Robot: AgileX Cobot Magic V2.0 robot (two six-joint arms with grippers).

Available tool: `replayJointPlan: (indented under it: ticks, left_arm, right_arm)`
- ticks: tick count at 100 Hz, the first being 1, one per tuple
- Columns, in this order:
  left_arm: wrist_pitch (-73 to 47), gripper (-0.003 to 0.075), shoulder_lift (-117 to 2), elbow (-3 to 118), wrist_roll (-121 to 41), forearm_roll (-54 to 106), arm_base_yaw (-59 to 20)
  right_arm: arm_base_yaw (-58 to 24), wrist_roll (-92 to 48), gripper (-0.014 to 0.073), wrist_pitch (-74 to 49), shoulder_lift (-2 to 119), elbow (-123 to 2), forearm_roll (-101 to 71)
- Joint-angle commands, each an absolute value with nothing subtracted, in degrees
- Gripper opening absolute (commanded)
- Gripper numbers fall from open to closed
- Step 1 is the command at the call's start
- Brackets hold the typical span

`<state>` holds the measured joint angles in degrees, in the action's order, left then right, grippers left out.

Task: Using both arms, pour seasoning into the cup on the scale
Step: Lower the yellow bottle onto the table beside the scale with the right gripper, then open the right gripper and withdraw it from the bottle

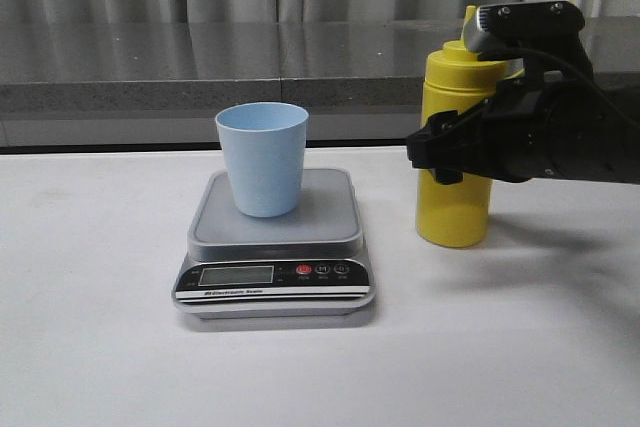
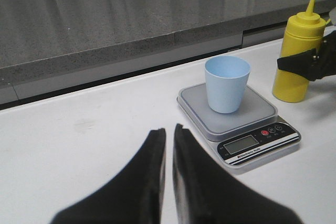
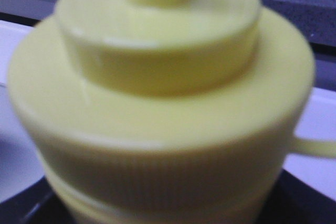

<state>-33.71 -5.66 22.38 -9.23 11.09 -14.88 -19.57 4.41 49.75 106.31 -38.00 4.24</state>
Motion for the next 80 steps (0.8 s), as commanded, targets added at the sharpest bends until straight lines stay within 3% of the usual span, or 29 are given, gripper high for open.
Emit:
replayJointPlan:
  ticks: [1, 80]
  left_arm:
    - [-29.22, 0.0038, -6.25, 23.88, -8.68, 11.60, -14.74]
    - [-29.22, 0.0038, -6.25, 23.88, -8.68, 11.60, -14.74]
  right_arm:
    - [-19.04, 4.60, 0.0552, 54.04, 101.97, -37.68, 4.65]
    - [-19.04, 4.62, 0.0552, 45.99, 84.58, -27.61, 4.65]
